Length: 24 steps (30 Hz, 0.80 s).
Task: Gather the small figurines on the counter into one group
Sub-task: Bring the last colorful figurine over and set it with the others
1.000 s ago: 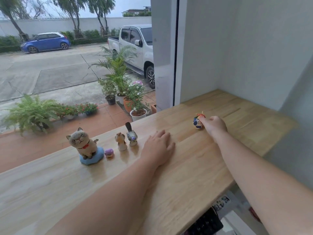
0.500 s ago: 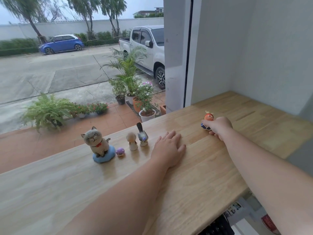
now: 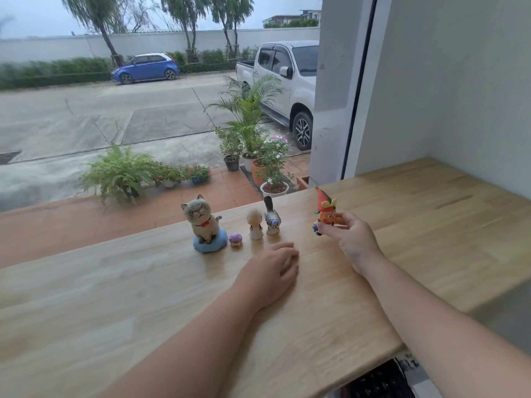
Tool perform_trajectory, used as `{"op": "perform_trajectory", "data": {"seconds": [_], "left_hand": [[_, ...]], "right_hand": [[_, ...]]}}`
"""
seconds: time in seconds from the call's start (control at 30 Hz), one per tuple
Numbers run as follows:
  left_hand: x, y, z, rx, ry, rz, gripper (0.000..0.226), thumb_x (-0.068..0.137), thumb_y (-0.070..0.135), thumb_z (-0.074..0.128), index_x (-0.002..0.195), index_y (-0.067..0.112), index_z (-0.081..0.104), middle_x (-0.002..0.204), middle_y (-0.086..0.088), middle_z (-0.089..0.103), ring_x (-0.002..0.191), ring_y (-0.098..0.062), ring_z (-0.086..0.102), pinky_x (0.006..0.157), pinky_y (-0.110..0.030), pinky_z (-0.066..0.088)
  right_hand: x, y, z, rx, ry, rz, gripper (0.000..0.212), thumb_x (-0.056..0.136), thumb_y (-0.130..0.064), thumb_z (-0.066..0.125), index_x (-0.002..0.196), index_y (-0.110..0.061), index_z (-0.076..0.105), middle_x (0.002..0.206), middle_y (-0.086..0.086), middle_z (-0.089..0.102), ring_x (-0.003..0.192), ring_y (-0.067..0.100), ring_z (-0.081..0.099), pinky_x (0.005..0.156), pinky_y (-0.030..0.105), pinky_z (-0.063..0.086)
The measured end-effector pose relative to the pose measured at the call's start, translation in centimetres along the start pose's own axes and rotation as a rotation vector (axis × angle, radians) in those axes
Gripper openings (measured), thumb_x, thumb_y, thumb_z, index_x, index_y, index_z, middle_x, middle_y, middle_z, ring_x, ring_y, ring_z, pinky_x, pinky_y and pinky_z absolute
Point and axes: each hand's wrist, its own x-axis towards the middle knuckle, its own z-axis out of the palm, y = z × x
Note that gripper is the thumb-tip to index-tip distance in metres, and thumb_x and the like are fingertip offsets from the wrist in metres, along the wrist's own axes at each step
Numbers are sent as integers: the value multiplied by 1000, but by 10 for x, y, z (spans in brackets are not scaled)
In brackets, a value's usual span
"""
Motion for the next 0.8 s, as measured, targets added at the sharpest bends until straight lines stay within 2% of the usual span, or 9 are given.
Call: {"op": "perform_trajectory", "data": {"seconds": [0.13,0.2,0.27,0.33,0.43,0.5,0.57,0.67,0.8], "left_hand": [[-39,-27,-28,8,96,-31,26,90,27,57,113,23,66,128,11,61,112,-9,57,93,-18,40],[-51,-37,-37,7,157,-50,21,88,23,60,107,19,69,115,7,66,103,-10,60,88,-16,41],[-58,-45,-43,2,267,-114,17,85,18,63,101,18,68,97,6,65,85,-12,60,78,-21,45],[-60,-52,-47,-16,384,-222,18,82,14,65,100,17,65,86,6,59,71,-11,55,70,-25,46],[-58,-56,-48,-47,437,-338,30,80,15,67,110,16,61,77,5,54,71,-15,52,66,-21,37],[-53,-56,-47,-16,386,-348,40,82,20,65,121,19,55,80,-2,59,79,-25,59,67,-27,40],[-45,-56,-46,60,320,-359,49,87,26,60,133,22,45,101,-11,68,92,-33,63,72,-34,46],[-31,-58,-45,133,284,-378,54,91,32,52,142,23,35,114,-13,67,98,-34,64,71,-36,48],[-19,-58,-44,171,225,-403,42,95,34,46,135,23,41,113,-10,67,101,-32,63,67,-34,43]], "right_hand": [[-18,-2,27,-32,-115,-32,18,68,-21,82,85,-23,74,80,4,77,79,17,70,76,24,49],[-26,-5,39,-75,-163,-40,17,68,-22,82,82,-28,75,76,-2,77,73,8,69,66,12,47],[-33,-6,53,-117,-211,-49,16,69,-20,82,79,-30,75,67,-11,75,63,-3,65,57,5,42],[-40,-6,66,-182,-230,-74,15,68,-20,82,79,-28,74,63,-12,72,56,-7,60,54,6,41],[-45,-7,82,-247,-253,-116,16,68,-20,82,81,-27,73,72,-9,73,59,-6,61,58,7,43],[-46,-8,91,-282,-243,-132,19,68,-23,82,82,-29,72,76,-9,74,66,-2,64,63,9,45],[-45,-8,96,-316,-211,-141,21,67,-27,83,85,-27,72,78,-8,73,69,3,65,66,16,47],[-43,-7,102,-341,-184,-143,23,65,-30,83,85,-25,73,77,-5,74,69,10,66,65,23,51],[-41,-6,108,-403,-156,-203,21,63,-31,84,79,-31,70,79,-5,73,74,10,65,62,7,43]]}}
